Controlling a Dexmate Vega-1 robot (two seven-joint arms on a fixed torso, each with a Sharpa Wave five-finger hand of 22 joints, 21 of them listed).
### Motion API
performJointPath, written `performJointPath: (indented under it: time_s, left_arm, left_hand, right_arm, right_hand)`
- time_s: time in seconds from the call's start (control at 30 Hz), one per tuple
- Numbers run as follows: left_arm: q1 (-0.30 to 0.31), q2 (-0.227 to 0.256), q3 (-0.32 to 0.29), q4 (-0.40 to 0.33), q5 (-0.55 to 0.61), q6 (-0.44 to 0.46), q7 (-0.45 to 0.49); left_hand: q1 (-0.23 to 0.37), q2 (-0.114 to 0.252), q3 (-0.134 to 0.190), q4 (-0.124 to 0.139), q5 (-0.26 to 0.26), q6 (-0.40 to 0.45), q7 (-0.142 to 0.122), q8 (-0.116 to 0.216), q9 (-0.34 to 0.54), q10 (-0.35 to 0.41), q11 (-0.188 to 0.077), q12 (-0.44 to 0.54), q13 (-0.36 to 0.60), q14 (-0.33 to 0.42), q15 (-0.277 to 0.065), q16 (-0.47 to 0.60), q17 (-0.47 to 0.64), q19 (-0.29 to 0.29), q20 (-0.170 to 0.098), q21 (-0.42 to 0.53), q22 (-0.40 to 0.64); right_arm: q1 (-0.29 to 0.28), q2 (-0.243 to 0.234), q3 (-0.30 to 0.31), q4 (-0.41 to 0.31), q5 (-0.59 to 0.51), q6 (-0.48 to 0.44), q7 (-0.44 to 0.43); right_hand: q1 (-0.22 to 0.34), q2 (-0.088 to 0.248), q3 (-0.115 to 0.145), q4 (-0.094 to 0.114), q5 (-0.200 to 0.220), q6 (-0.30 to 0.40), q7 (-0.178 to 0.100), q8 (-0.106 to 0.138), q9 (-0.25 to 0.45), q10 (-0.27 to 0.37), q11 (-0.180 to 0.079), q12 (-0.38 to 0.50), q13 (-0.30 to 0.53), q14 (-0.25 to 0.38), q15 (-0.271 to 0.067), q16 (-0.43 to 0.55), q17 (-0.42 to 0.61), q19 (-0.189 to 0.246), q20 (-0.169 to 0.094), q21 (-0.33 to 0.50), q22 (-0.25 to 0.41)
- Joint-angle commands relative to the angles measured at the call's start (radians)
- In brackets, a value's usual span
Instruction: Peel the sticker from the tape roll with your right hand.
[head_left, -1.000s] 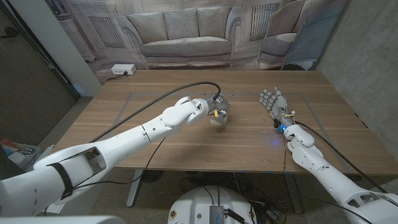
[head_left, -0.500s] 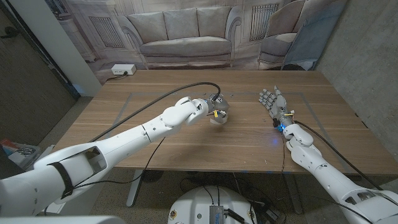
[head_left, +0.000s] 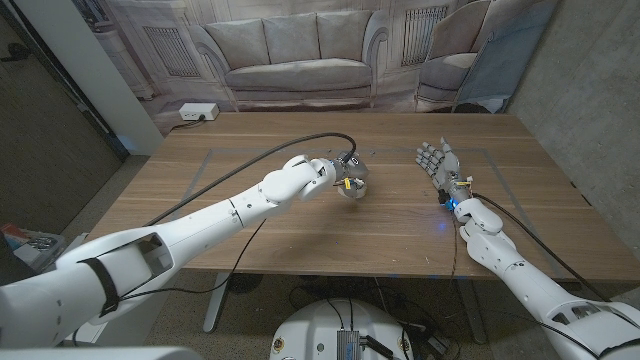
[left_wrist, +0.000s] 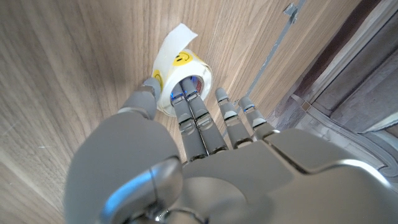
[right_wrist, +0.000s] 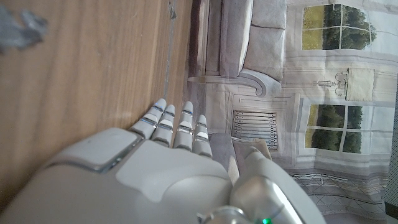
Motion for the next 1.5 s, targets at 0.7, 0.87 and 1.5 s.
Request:
performJointPath:
  time_s: [0.7, 0.87, 1.5]
  left_arm:
    - [0.017, 0.013, -0.015, 0.003, 0.0, -0.019, 0.085]
    - [0.023, 0.021, -0.015, -0.002, 0.008, -0.022, 0.117]
    - [0.153, 0.016, -0.11, -0.042, -0.088, 0.132, 0.32]
  left_hand:
    - [0.182, 0.064, 0.013, 0.02, -0.086, 0.291, 0.053, 0.103, 0.019, 0.223, 0.01, 0.218, 0.14, 0.198, -0.179, 0.066, 0.097, 0.06, -0.045, 0.021, 0.008]
    - [0.187, 0.081, 0.025, 0.027, -0.086, 0.272, 0.062, 0.093, 0.017, 0.216, 0.009, 0.226, 0.15, 0.204, -0.179, 0.06, 0.098, 0.061, -0.043, 0.023, 0.009]
    - [0.198, 0.099, 0.025, 0.028, -0.09, 0.277, 0.103, 0.087, 0.018, 0.242, 0.017, 0.262, 0.172, 0.237, -0.183, 0.07, 0.113, 0.096, -0.045, 0.04, 0.009]
  right_arm:
    - [0.01, 0.002, -0.002, 0.008, -0.01, 0.001, -0.009]
    - [0.007, 0.0, -0.002, 0.003, -0.011, -0.003, -0.014]
    - [-0.001, -0.031, -0.011, -0.046, -0.042, -0.011, -0.041]
  right_hand:
    - [-0.012, 0.004, -0.006, -0.003, 0.008, 0.007, 0.0, -0.001, 0.004, 0.014, 0.002, -0.003, 0.003, 0.019, -0.003, -0.001, 0.0, 0.012, -0.005, -0.002, 0.001]
    - [-0.012, 0.004, -0.006, -0.004, 0.008, 0.008, 0.0, -0.001, 0.004, 0.013, 0.002, -0.004, 0.004, 0.018, -0.002, -0.002, 0.0, 0.012, -0.005, -0.003, 0.001]
    - [-0.011, 0.004, -0.005, -0.007, 0.009, 0.008, 0.001, -0.002, 0.003, 0.013, 0.0, -0.005, 0.004, 0.015, -0.003, -0.004, -0.001, 0.011, -0.006, -0.004, 0.001]
